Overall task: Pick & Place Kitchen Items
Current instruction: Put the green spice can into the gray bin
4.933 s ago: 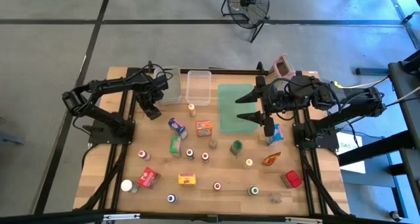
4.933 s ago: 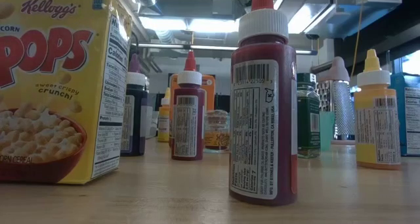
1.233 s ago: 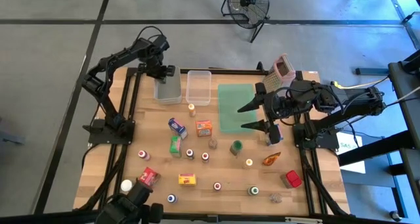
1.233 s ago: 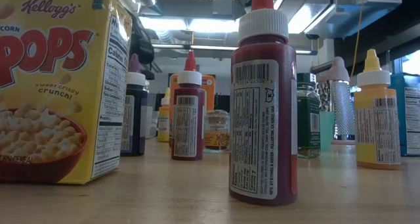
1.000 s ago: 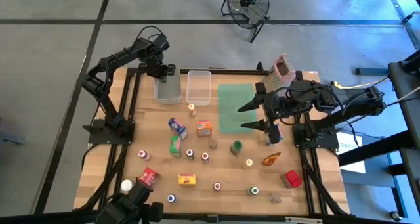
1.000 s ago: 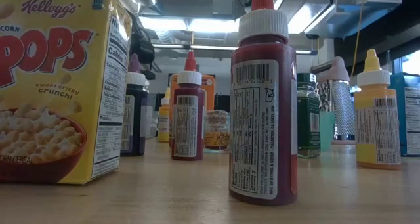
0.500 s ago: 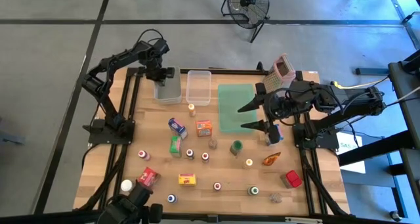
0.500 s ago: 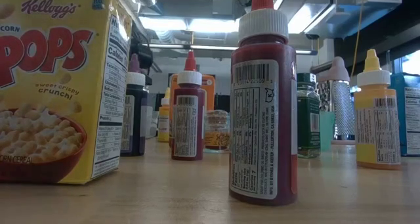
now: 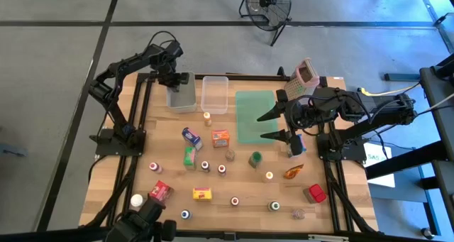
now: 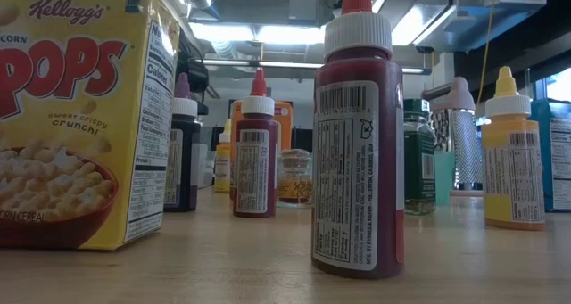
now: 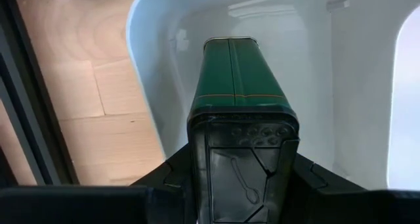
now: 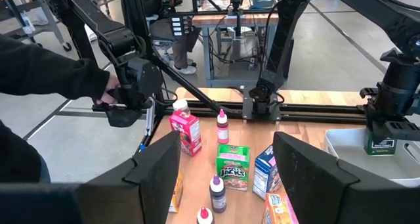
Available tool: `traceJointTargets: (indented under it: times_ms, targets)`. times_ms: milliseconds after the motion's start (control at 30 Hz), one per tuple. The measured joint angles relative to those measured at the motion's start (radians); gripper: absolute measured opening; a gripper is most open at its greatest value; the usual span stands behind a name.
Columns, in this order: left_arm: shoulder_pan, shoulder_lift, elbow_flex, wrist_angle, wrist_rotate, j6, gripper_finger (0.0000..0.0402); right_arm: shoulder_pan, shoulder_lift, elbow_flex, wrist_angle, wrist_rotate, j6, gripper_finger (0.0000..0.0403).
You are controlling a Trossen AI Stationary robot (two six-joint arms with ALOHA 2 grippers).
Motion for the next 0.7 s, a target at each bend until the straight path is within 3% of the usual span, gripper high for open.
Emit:
traceJointTargets:
  times_ms: [700]
  targets:
    - [0.000, 0.000, 0.000, 0.025, 0.007, 0.002, 0.0163, 0.000, 0.000, 0.000, 0.002, 0.016, -0.004, 0.0245]
